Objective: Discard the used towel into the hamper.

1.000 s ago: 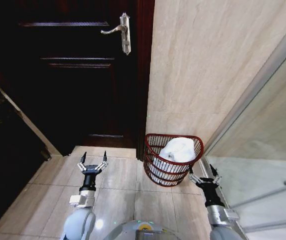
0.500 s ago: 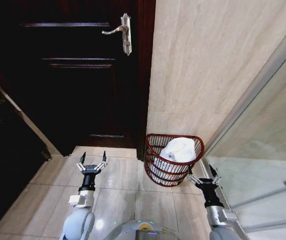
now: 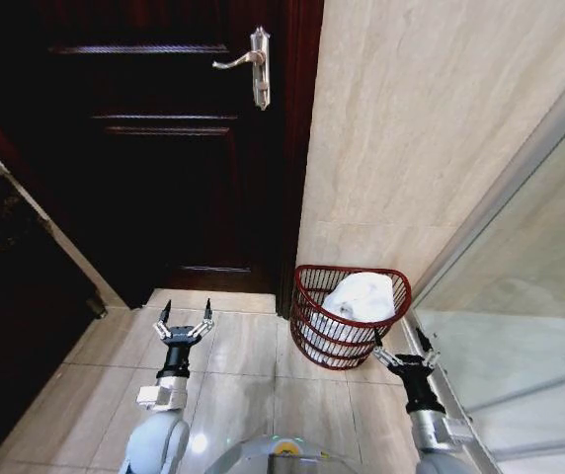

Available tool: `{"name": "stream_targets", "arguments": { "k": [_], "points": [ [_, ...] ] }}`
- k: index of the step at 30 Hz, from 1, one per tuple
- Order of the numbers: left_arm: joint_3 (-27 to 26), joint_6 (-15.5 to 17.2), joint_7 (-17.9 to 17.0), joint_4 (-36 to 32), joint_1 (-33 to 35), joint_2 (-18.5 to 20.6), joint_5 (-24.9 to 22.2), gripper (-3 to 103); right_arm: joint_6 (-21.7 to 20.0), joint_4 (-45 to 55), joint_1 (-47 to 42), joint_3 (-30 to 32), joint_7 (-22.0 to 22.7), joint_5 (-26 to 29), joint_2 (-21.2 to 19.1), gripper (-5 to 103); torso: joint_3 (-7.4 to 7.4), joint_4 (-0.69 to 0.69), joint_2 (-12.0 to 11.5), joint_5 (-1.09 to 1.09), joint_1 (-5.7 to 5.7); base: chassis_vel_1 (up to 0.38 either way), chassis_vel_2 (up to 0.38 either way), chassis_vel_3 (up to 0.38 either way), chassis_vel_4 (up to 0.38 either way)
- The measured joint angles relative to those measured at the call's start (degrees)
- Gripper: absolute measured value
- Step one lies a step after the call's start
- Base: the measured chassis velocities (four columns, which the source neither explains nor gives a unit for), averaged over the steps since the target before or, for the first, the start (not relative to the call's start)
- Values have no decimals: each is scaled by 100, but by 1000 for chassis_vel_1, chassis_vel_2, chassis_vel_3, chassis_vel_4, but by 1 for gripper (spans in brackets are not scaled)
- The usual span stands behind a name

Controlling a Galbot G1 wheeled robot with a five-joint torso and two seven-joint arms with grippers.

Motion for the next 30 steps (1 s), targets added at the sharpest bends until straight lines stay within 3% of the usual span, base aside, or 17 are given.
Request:
{"name": "stream_targets", "arguments": {
  "k": [30],
  "points": [
    [-22, 125, -3, -56, 21, 2, 24, 100, -25, 34, -2, -40, -24, -15, 26, 100, 4, 0, 4, 0, 1, 13, 12, -72, -72]
  ]
}}
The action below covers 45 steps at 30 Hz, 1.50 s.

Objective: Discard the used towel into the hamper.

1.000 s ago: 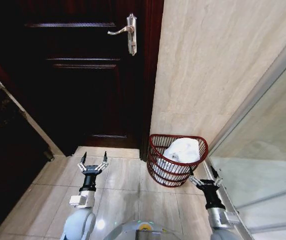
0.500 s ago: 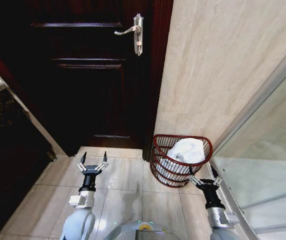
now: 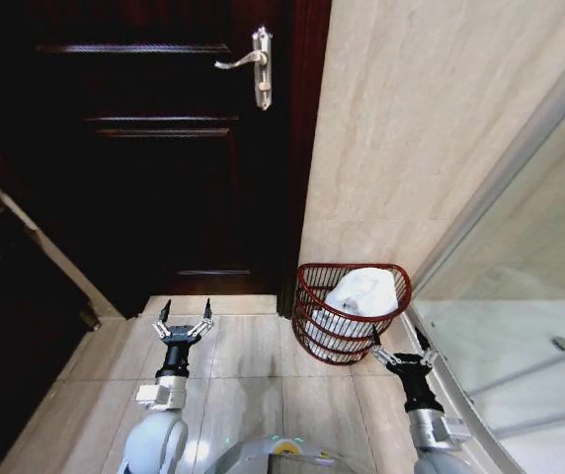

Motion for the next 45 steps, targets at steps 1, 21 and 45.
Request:
{"name": "stream_targets", "arguments": {
  "k": [1, 21, 45],
  "points": [
    [1, 0, 0, -5, 0, -2, 0, 100, 1, 2, 0, 0, 1, 0, 0, 100, 0, 0, 0, 0, 0, -39, -49, -150, -142],
    [32, -22, -2, -10, 39, -30, 11, 100, 221, -21, 10, 6, -43, 70, 12, 100, 0, 0, 3, 1, -1, 41, -131, -283, -115],
    [24, -69, 5, 33, 41, -14, 1, 100, 267, -48, -6, 4, -51, 51, 41, 100, 0, 0, 2, 0, 0, -140, -120, -110, -132]
  ]
}}
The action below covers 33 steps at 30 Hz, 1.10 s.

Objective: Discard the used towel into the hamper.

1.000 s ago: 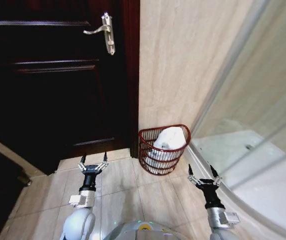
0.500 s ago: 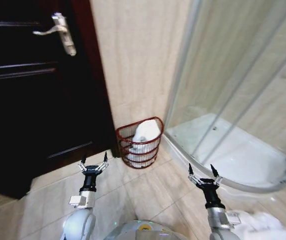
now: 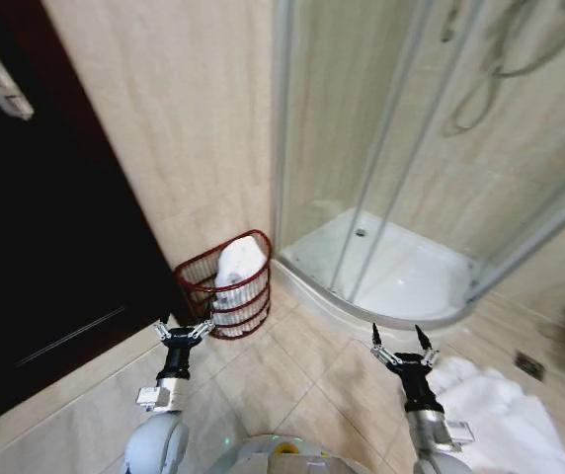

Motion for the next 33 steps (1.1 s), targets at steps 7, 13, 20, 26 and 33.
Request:
{"name": "stream_targets", "arguments": {
  "k": [7, 13, 20, 26, 33],
  "points": [
    [0, -2, 3, -6, 3, -5, 5, 100, 8, 6, -19, 7, 0, -1, 3, 100, 0, 0, 0, 0, 0, -129, -130, -119, -120],
    [12, -94, 91, -5, 8, -12, 10, 100, 21, 3, -85, 14, 48, 0, -6, 100, 0, 0, 0, 0, 0, -126, -117, -126, -125],
    [29, -159, 96, 6, -28, -24, -4, 100, -37, -4, -172, 20, 162, -31, -18, 100, 0, -1, 0, 0, 0, -84, -100, -73, -87],
    [32, -159, 96, 3, -31, -25, -10, 100, -20, -18, -195, 31, 63, -48, -23, 100, 0, 2, 0, 0, 0, 0, 0, 0, 0],
    [34, -150, 99, -5, -26, -28, -16, 100, -71, 20, -216, 41, 72, -76, -29, 100, 0, 0, 0, 0, 0, -61, -43, 56, 58]
  ]
}}
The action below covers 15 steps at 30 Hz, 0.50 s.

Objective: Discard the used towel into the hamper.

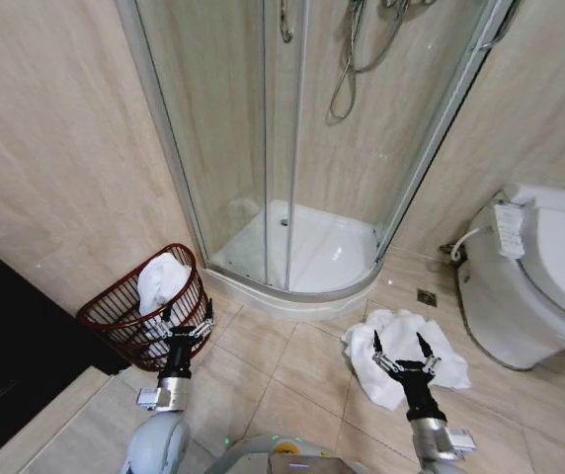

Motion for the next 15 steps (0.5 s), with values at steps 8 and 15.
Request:
{"name": "stream_targets", "arguments": {
  "k": [8, 15],
  "points": [
    [-3, 3, 7, -13, 19, -2, -9, 100, 20, 0, -5, 6, 1, 1, 1, 100, 0, 0, 0, 0, 0, -111, -112, 112, 116],
    [-1, 3, 33, -35, 39, 0, -16, 100, 26, 6, -35, 9, 2, 6, -6, 100, 0, 0, 0, 1, 0, -91, -102, 89, 88]
  ]
}}
